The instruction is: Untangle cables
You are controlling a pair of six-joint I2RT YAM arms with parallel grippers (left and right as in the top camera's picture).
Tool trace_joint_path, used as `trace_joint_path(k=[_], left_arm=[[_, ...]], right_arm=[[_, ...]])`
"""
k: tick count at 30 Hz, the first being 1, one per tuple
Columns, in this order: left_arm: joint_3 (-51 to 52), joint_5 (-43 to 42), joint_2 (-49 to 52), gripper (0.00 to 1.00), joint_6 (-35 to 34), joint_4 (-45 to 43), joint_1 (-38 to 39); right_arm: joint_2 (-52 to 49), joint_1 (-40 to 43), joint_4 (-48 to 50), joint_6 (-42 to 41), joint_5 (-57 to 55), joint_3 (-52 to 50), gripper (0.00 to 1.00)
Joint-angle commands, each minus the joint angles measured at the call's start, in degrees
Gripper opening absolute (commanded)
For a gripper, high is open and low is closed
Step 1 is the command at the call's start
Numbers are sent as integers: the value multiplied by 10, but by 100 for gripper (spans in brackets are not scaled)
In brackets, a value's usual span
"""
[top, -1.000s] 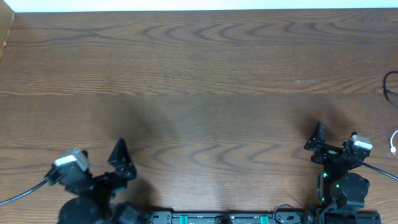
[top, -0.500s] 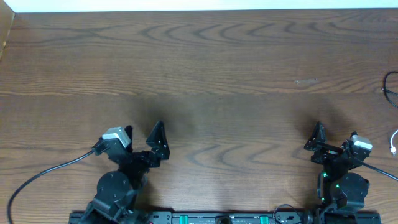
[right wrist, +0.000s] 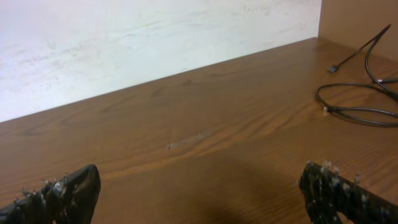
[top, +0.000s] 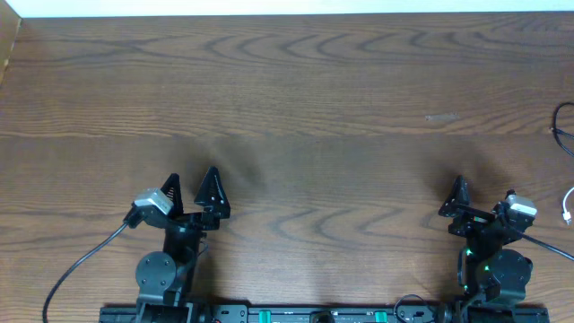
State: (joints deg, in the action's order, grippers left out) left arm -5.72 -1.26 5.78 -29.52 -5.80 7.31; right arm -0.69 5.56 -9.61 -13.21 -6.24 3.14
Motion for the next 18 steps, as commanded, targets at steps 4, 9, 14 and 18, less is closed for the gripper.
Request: trace_joint_path(k=[4, 9, 14, 18], left_arm=[[55, 39, -38, 99, 14, -6, -8], [55, 49, -38, 99, 59, 60, -8], [55, 49, -18, 99, 101, 97, -8], [55, 49, 26, 99, 115, 97, -8]], right_arm=[[4, 3, 0, -4, -2, -3, 99], [4, 3, 0, -4, -2, -3, 99], [4, 3, 0, -4, -2, -3, 99], [4, 3, 0, -4, -2, -3, 99]])
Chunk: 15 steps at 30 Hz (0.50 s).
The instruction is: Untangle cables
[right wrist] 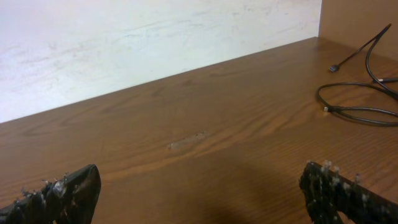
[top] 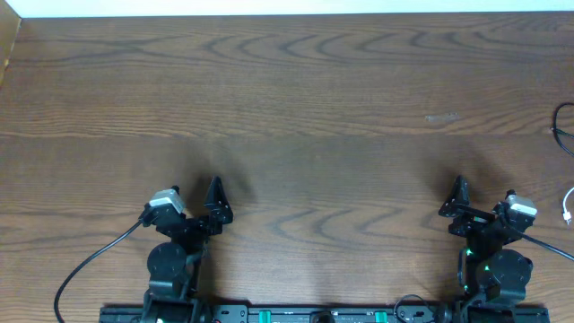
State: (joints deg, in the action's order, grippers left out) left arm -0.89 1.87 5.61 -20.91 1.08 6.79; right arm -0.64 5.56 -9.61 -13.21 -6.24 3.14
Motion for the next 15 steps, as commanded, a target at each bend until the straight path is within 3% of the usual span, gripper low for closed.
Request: trace_joint_path(k=[1, 8, 15], left_arm=[[7, 17, 45, 99, 29, 28, -3], [7, 16, 98, 100, 29, 19, -3], [7, 16, 98, 99, 29, -76, -3]], right_arm=[[3, 3, 0, -4, -2, -3, 99], [3, 3, 0, -4, -2, -3, 99], [3, 3, 0, -4, -3, -3, 99]])
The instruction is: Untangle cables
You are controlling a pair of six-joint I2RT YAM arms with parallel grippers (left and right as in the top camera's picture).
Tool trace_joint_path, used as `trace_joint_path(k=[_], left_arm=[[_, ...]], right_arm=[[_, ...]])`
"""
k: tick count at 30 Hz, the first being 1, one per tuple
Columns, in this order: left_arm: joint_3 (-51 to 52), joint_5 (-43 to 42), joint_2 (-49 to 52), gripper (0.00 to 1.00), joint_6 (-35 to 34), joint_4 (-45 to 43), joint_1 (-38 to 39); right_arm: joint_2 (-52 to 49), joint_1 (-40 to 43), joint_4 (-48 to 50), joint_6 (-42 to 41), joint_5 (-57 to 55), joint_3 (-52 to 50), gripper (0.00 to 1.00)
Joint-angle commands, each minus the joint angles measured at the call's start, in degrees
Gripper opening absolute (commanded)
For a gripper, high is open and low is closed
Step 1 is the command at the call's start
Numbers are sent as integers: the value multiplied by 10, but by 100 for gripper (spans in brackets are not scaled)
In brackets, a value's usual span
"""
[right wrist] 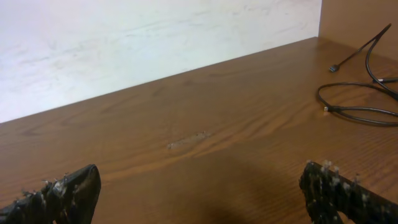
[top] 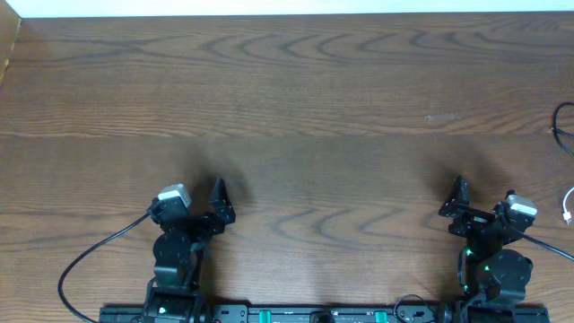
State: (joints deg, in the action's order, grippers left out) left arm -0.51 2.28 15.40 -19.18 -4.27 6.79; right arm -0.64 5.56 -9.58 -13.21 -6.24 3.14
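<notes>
The black cable (right wrist: 360, 106) lies in loose loops at the table's far right, its plug (right wrist: 334, 68) resting near the side wall. From overhead only its edge (top: 563, 121) and a white cable end (top: 569, 208) show at the right border. My right gripper (right wrist: 199, 190) stands open and empty low over the table, left of the cables; it sits at the front right (top: 484, 205). My left gripper (top: 199, 205) is at the front left, far from the cables. One finger (top: 220, 201) shows, the other is under the wrist camera, and it looks open and empty.
The wooden table (top: 296, 99) runs to a white wall (right wrist: 124, 43) at the back. A brown side wall (right wrist: 360, 18) rises at the right end behind the cables. The arm bases and a rail (top: 323, 314) line the front edge.
My left wrist has shifted slightly to the right. The right gripper and the cables have not moved.
At first my left gripper showed both fingers spread wide at the front left. Then its wrist had turned so the camera covered one finger, and now it sits a little further right. My right gripper stayed open and still throughout.
</notes>
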Motion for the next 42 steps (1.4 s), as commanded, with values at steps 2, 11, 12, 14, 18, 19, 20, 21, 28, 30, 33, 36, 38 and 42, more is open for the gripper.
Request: trace_joint_path(k=[2, 11, 12, 14, 18, 19, 20, 21, 28, 30, 33, 36, 38, 42], left_arm=[[3, 11, 0, 99, 11, -25, -3], [3, -6, -30, 99, 12, 31, -3], [3, -6, -44, 99, 11, 47, -3], [3, -5, -69, 99, 12, 63, -3], [3, -5, -105, 99, 12, 84, -2], [3, -5, -111, 99, 12, 84, -2], [3, -5, -115, 99, 12, 84, -2], [3, -5, -120, 99, 12, 84, -2], [3, -6, -153, 99, 12, 83, 0], [3, -6, -153, 99, 12, 84, 3], [3, -6, -153, 99, 12, 84, 4], [3, -6, -153, 100, 12, 84, 4], [3, -6, -153, 99, 12, 84, 4], [3, -6, -151, 100, 12, 84, 4]], right_arm=[[3, 3, -1, -4, -2, -3, 99], [3, 3, -1, -4, -2, -3, 99], [3, 3, -1, -4, -2, -3, 99], [3, 3, -1, -4, -2, -3, 99], [3, 3, -1, -4, -3, -3, 99], [3, 3, -1, -4, -2, -3, 99], [3, 3, -1, -4, -2, -3, 99], [3, 3, -1, -4, -2, -3, 99], [3, 3, -1, -4, -2, -3, 99], [3, 3, -1, -4, -2, -3, 99], [3, 3, -1, -4, -3, -3, 99], [3, 3, -1, -4, -2, -3, 99], [3, 3, -1, -4, -2, -3, 99], [3, 3, -1, -4, -2, -3, 99]])
